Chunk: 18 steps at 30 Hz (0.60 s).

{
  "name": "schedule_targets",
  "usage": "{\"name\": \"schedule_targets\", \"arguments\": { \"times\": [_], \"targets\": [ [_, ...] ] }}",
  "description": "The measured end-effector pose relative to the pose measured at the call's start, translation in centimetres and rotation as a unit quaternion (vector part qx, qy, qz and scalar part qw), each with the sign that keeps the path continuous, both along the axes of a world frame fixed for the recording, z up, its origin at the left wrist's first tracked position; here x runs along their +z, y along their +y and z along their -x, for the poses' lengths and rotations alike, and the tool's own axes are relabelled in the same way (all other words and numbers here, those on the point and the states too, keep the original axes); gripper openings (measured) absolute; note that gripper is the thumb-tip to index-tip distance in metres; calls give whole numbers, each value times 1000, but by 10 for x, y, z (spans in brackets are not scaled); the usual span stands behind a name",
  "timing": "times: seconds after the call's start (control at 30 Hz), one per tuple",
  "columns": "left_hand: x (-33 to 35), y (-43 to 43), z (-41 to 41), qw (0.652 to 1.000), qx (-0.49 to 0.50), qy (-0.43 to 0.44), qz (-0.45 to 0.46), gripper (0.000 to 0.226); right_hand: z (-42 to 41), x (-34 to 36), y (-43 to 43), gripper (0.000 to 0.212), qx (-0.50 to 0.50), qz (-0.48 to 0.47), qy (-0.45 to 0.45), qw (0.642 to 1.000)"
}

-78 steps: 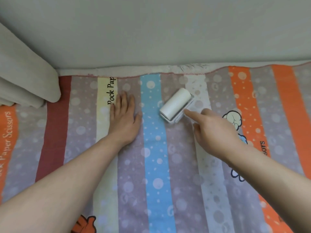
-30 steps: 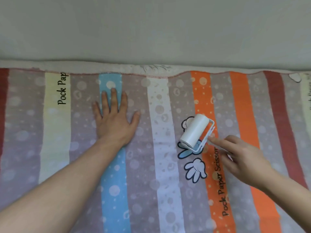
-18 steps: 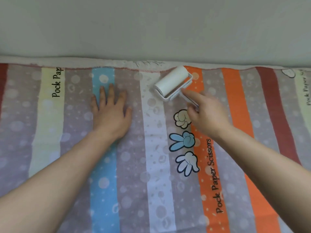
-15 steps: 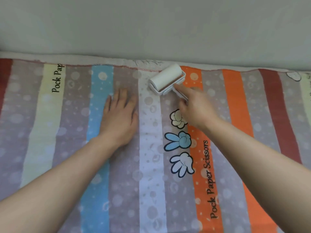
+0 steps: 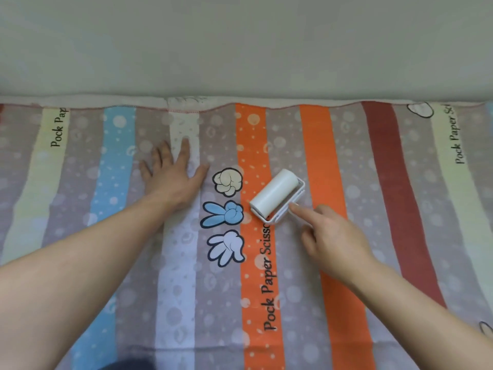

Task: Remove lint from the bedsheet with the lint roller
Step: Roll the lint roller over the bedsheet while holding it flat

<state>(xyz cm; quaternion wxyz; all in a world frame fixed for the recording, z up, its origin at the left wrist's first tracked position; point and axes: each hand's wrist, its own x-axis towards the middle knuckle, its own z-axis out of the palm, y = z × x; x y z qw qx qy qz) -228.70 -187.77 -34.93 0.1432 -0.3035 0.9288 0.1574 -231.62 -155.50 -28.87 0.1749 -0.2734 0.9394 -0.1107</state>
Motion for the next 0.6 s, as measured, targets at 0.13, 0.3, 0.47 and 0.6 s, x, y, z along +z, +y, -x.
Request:
{"name": "schedule_targets", "arguments": {
  "times": [0.13, 0.3, 0.47, 0.6],
  "targets": [
    [2, 6, 5, 1000, 15, -21, 13, 87, -1, 11, 30, 52, 11, -2, -22, 1000],
    [16, 9, 14, 997, 33, -66, 14, 86, 14, 43, 64, 55, -19, 83, -57, 995],
    [19, 14, 21, 996, 43, -68, 29, 83, 55, 33, 13, 56, -9, 163, -22, 986],
    [15, 26, 40, 997, 9, 38, 61, 70, 90, 12, -66, 53, 26, 155, 5, 988]
  ]
}}
